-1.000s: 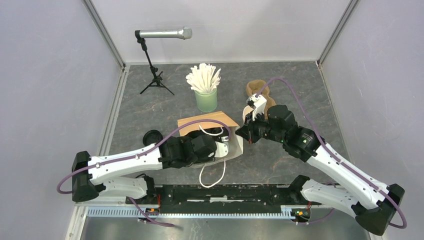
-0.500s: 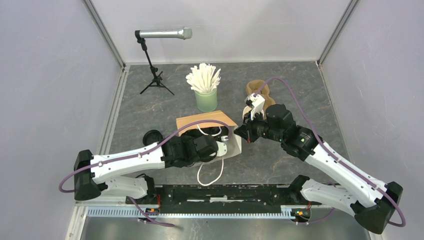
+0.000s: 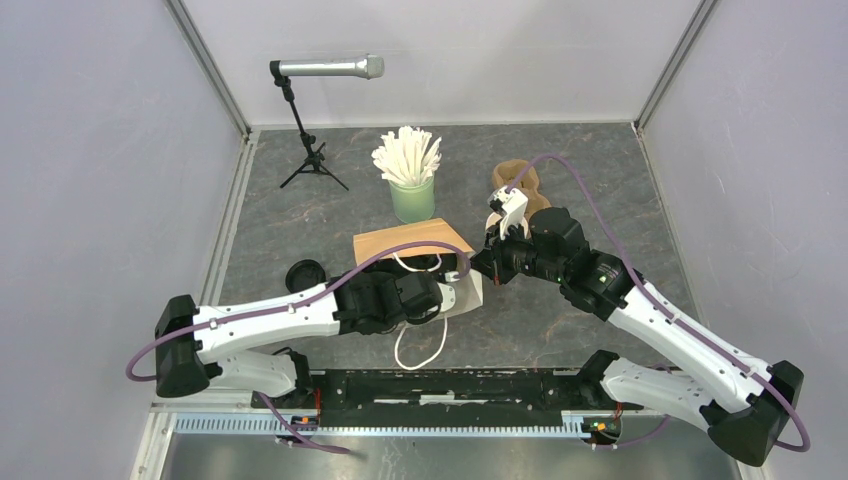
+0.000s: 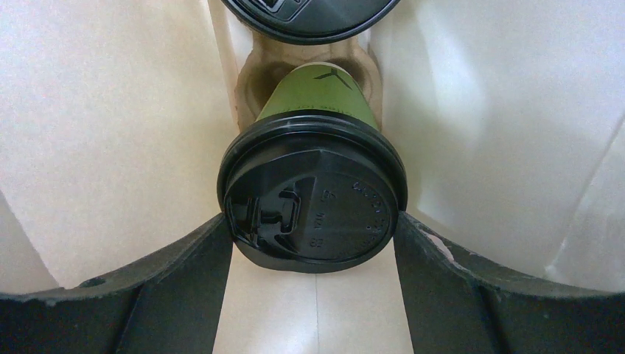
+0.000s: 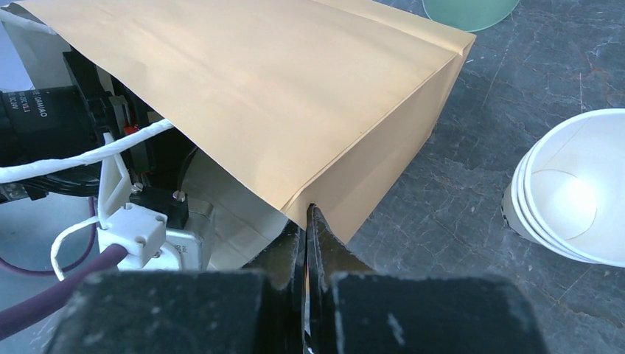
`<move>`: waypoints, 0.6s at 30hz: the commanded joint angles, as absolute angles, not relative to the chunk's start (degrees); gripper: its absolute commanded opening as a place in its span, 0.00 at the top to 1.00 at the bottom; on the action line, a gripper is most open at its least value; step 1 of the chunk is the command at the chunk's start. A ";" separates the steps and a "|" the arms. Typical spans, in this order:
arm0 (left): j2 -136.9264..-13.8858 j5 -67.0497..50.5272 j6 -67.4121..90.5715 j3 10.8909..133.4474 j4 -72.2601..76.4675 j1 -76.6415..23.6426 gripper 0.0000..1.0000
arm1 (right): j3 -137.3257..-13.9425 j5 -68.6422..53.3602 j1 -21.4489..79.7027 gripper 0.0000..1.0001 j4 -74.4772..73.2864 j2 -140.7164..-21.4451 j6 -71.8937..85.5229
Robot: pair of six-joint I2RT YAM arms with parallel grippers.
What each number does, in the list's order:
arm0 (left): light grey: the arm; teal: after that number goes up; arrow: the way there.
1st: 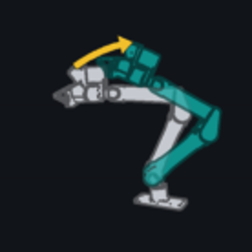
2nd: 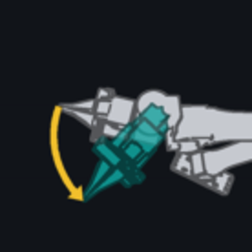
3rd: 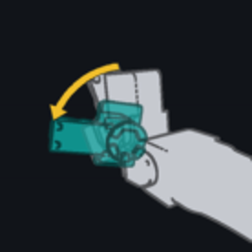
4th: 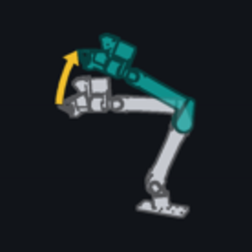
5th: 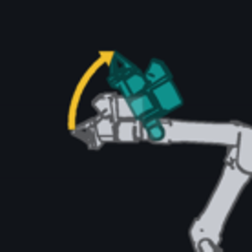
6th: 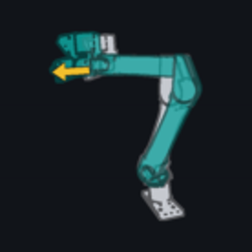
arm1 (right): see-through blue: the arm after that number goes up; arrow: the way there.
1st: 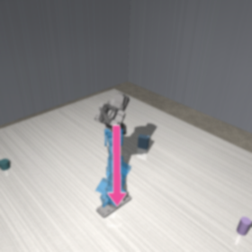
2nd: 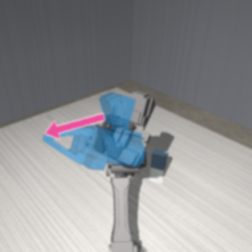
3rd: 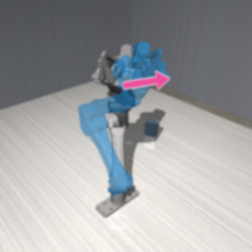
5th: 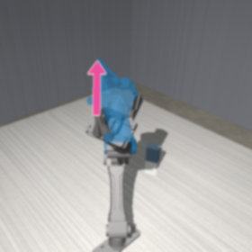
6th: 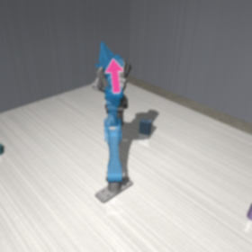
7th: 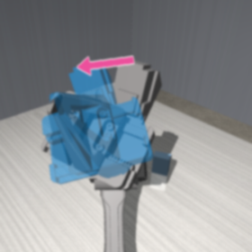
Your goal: Pack the takeout coffee
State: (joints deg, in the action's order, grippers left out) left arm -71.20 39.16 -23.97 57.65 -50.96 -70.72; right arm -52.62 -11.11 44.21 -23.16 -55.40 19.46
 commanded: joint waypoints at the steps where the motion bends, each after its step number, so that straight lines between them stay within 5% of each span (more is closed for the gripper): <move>1: -70.96 41.89 -25.17 58.76 -51.33 -70.49 0.63 | -52.47 -11.76 44.12 1.00 -22.09 -55.53 18.76; 18: -71.49 40.57 -25.83 54.93 -47.59 -70.00 0.62 | -51.29 -15.15 44.12 1.00 -17.83 -54.75 18.85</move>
